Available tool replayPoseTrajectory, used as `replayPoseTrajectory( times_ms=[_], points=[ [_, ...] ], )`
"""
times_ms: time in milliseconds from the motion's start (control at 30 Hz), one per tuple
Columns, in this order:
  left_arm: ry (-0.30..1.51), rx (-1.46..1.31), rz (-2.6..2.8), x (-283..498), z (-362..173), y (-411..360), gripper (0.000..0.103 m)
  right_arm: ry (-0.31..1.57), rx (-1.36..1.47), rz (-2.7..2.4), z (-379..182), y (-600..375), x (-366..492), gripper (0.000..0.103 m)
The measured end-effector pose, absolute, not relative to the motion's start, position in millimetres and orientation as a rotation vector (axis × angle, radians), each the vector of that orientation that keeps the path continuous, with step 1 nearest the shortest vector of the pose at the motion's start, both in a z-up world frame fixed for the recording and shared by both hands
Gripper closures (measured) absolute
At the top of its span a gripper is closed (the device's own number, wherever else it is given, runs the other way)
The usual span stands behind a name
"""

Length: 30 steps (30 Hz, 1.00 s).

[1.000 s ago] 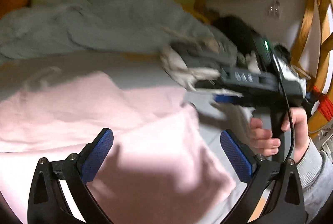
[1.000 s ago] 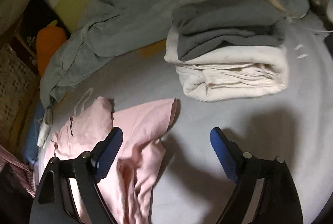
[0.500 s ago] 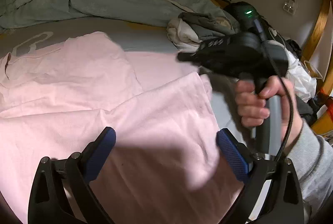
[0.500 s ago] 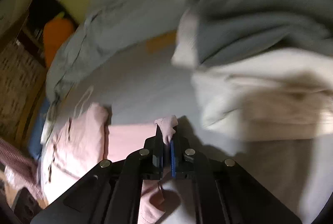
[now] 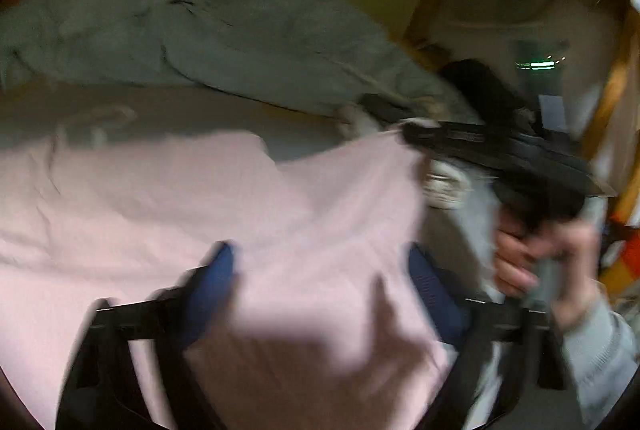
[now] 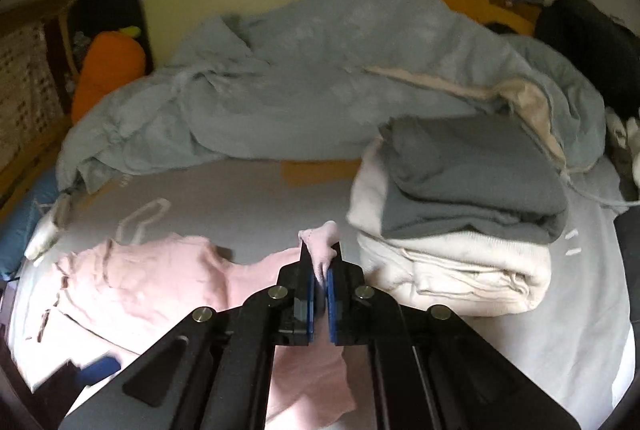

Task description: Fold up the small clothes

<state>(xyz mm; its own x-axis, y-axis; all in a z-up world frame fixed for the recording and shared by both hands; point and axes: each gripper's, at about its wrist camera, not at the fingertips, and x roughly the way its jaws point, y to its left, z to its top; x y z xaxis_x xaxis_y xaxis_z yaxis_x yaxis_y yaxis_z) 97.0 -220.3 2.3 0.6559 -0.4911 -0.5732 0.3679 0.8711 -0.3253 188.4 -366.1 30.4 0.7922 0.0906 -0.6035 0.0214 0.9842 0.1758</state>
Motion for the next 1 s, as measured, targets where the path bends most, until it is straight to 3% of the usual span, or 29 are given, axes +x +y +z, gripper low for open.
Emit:
replayPoseTrajectory(
  times_ms=[67, 267, 367, 400, 467, 500, 667, 733, 800, 867, 1000],
  points=[
    [0.833, -0.134, -0.525, 125, -7, -238, 0.102, 0.638, 0.182, 0.054, 39, -369, 178, 0.099],
    [1.010, -0.205, -0.622, 158, -52, -252, 0.103, 0.672, 0.223, 0.195, 38, -333, 167, 0.099],
    [0.911, -0.363, -0.592, 149, -33, -208, 0.103, 0.711, 0.165, 0.256, 26, -300, 164, 0.096],
    [0.855, -0.365, -0.551, 142, -24, -191, 0.103, 0.739, 0.117, 0.215, 22, -290, 160, 0.090],
    [0.826, -0.314, -0.466, 136, -17, -174, 0.101, 0.770, 0.063, 0.103, 18, -284, 148, 0.047],
    [0.843, -0.275, -0.447, 138, -16, -171, 0.101, 0.755, 0.086, 0.112, 20, -286, 140, 0.039],
    [0.936, -0.400, -0.565, 167, -12, -160, 0.101, 0.646, 0.215, 0.148, 49, -320, 92, 0.037],
    [0.945, -0.468, -0.675, 178, -7, -170, 0.089, 0.600, 0.301, 0.037, 55, -352, 83, 0.035],
    [0.957, -0.485, -0.731, 190, -3, -184, 0.050, 0.621, 0.365, -0.045, 47, -378, 85, 0.035],
    [1.004, -0.514, -0.735, 196, -1, -194, 0.042, 0.687, 0.416, -0.086, 25, -399, 91, 0.035],
    [1.159, -0.451, -0.583, 222, -22, -214, 0.042, 0.847, 0.563, 0.042, -23, -414, 120, 0.035]
  ],
)
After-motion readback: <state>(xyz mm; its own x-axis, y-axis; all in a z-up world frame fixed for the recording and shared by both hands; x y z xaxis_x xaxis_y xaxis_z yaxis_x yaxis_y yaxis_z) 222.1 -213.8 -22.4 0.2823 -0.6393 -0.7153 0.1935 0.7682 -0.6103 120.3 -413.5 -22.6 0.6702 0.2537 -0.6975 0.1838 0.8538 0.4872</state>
